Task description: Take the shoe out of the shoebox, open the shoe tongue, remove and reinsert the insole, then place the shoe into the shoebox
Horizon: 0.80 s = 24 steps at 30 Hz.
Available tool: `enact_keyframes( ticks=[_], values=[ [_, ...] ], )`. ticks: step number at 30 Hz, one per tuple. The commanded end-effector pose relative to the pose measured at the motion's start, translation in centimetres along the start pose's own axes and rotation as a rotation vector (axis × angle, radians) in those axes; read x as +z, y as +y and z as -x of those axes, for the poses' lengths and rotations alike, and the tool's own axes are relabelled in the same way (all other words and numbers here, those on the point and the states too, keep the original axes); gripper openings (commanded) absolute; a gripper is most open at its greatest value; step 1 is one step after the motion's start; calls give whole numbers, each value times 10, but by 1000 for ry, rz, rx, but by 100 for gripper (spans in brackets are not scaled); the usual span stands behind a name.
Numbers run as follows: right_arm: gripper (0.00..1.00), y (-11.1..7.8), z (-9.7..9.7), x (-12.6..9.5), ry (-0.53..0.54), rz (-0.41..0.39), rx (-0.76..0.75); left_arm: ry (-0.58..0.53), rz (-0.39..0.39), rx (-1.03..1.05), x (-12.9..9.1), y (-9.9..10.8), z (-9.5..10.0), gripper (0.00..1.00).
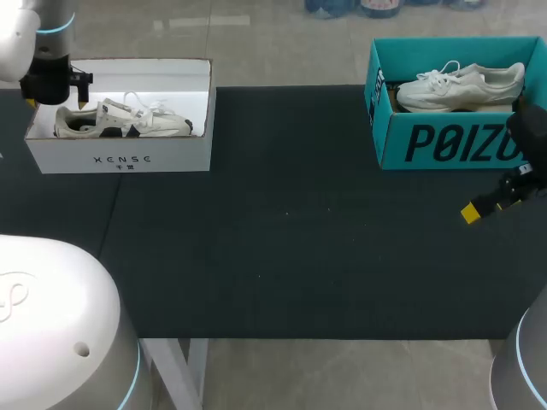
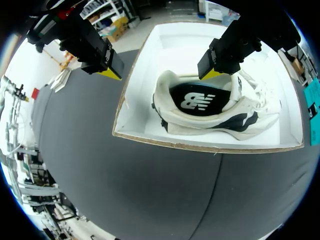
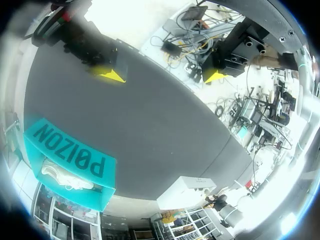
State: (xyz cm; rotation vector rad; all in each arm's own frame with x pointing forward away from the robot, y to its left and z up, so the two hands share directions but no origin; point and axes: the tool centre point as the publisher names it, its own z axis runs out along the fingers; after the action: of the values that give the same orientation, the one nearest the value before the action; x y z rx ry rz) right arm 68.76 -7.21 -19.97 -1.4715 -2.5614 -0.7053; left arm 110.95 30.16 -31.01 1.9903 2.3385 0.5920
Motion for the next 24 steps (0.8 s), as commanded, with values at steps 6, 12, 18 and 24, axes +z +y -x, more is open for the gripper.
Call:
enact_keyframes(
  ticks=[6, 12, 18, 24],
  values=[
    [100, 9, 3, 2, -57, -14, 42, 1, 2, 0, 0, -1, 0, 100],
    [100, 54, 31, 5, -214, -116, 89, 1, 2, 0, 0, -1, 0, 100],
    [100, 95, 77, 2, -343, -152, 113, 1, 2, 0, 0, -1, 0, 100],
    [100, 128, 141, 4, -427, -191, 156, 1, 2, 0, 0, -1, 0, 100]
  ],
)
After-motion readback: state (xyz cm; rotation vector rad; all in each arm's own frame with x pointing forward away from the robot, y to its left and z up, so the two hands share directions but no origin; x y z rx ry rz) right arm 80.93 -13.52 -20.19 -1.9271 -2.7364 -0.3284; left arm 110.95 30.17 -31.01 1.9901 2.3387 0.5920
